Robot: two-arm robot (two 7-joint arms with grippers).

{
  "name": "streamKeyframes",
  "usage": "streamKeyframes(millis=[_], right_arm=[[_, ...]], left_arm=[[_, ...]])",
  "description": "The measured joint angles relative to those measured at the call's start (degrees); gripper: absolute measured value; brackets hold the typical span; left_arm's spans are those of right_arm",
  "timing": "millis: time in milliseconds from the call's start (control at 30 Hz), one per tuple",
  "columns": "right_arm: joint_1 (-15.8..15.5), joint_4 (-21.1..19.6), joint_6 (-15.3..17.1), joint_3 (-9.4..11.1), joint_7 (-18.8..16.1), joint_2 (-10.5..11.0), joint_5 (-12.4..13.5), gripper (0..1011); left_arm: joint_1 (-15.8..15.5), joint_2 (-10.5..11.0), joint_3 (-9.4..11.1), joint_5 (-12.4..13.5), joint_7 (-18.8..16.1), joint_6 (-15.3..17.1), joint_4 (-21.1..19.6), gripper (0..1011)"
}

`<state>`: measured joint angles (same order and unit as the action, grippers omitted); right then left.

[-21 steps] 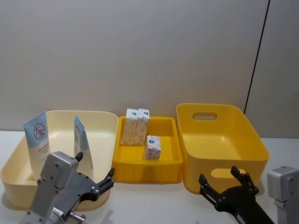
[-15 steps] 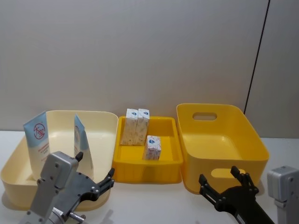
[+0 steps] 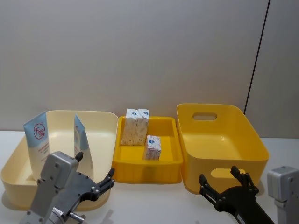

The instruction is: Bimanual collaborative sorting of washing and personal care products

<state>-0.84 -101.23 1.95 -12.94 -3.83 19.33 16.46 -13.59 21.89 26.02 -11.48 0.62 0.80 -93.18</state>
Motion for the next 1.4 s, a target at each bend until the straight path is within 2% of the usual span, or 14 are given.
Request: streamKeyframes(millis=[1267, 1400], right_arm=[[0.0, 0.0, 0.0, 0.0, 0.0, 0.0, 0.0, 1001], [0.8, 0.0, 0.5, -0.4, -0.2, -0.2, -0.1, 1001]], left_arm=[[0.0, 0.0, 0.0, 0.0, 0.0, 0.0, 0.0, 1003], [0.0, 0.0, 0.0, 0.0, 0.0, 0.0, 0.0, 1003]])
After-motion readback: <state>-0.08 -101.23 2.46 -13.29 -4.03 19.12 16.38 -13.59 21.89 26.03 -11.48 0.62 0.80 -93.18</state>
